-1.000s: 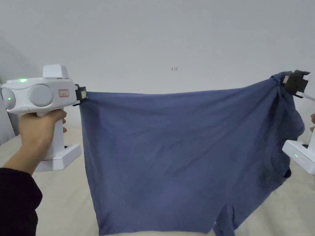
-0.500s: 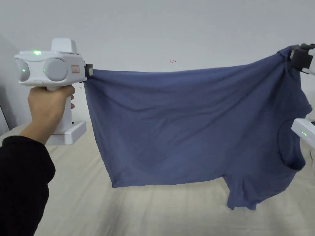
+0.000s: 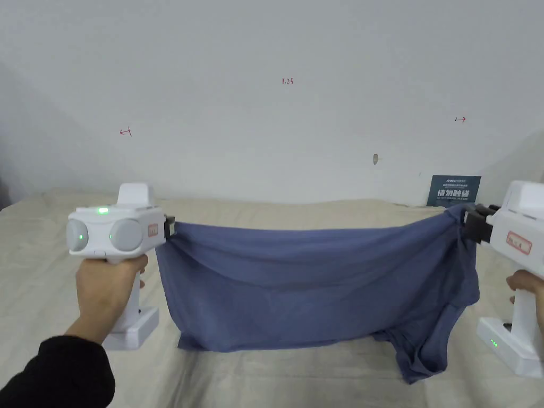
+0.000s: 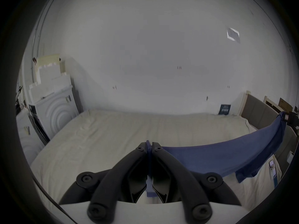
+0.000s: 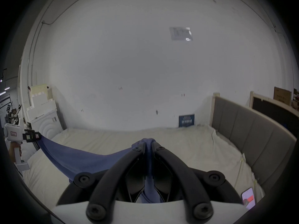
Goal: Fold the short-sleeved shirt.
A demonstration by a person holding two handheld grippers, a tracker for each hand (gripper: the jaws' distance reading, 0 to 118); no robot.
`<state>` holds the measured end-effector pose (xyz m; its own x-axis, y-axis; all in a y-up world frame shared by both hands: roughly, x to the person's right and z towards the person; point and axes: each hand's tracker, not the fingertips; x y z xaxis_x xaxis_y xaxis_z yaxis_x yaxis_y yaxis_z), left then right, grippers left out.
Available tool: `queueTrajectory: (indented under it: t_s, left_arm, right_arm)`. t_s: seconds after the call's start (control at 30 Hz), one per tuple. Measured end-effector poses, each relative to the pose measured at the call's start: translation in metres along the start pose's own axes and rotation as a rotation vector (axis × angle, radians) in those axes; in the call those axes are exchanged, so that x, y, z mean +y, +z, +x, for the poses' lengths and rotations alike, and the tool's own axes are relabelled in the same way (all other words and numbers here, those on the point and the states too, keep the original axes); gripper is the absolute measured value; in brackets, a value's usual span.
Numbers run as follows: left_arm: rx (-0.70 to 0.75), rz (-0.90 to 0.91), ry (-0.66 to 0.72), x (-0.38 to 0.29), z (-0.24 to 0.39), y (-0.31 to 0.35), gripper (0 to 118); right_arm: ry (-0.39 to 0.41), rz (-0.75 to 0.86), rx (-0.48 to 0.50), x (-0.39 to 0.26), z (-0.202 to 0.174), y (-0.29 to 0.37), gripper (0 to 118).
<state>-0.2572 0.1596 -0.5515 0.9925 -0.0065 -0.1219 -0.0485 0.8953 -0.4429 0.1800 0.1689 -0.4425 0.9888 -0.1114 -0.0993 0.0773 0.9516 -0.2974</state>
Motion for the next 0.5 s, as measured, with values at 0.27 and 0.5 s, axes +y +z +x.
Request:
queueTrajectory:
  t_s: [0.27,0.5]
  left_arm:
    - [-0.025,-0.124,0.012,-0.111,-0.021,0.005,1]
    - [-0.048,-0.203,0.065,-0.193,-0.045,0.059,1]
  right_arm:
    - [-0.101,-0.129,0.047,-0.121,-0.015,0.059,4]
    - [-0.187,-0.230,0.101,-0.144,-0.022,0.081,4]
